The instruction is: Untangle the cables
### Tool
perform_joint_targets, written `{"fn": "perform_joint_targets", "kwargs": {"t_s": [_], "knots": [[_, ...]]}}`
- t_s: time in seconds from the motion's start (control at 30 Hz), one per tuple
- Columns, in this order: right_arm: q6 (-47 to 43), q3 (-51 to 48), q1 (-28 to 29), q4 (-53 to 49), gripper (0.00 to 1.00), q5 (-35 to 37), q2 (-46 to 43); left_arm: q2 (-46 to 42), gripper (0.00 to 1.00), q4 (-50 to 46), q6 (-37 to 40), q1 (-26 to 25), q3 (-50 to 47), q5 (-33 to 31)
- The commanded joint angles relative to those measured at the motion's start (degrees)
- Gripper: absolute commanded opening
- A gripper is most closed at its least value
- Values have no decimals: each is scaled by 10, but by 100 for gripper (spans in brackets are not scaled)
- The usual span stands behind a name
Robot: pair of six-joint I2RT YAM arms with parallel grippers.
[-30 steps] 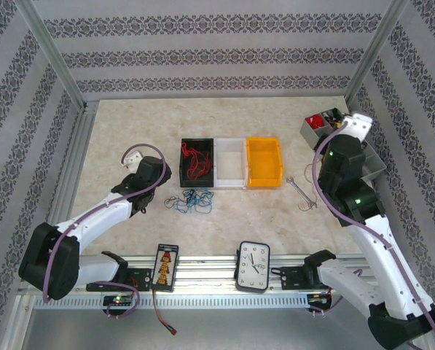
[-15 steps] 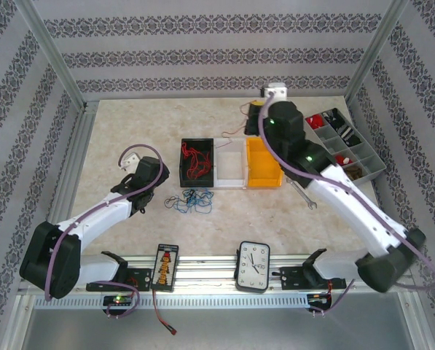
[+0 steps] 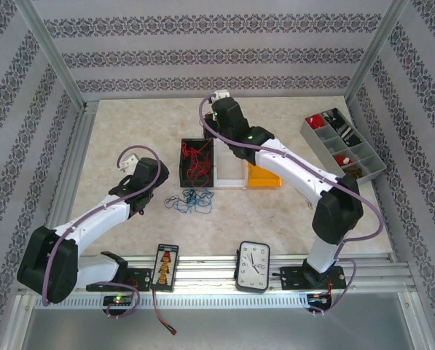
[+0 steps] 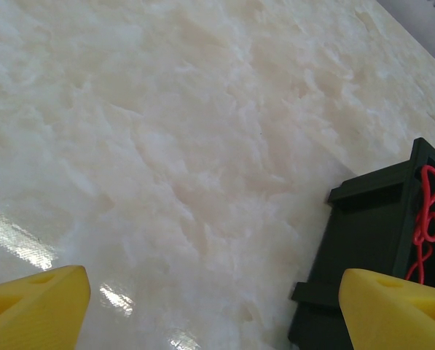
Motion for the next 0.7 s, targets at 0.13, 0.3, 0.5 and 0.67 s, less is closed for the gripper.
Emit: {"fn": "perform_joint_targets", "kwargs": {"t_s": [0.13,0.3,0.5,0.67], "knots": [[19,4,5,0,5,38,26,-18,89,-23,-3,9,-4,-2],[16,31,0,6,5,43,34,-9,89,-27,0,8,0,3],[15,66,-14,15,5,39,21,6,89,-29,-1,9,7,6],[-11,96,-27,13,5,43,29,17,89,-34,-1,8,16,7]]}}
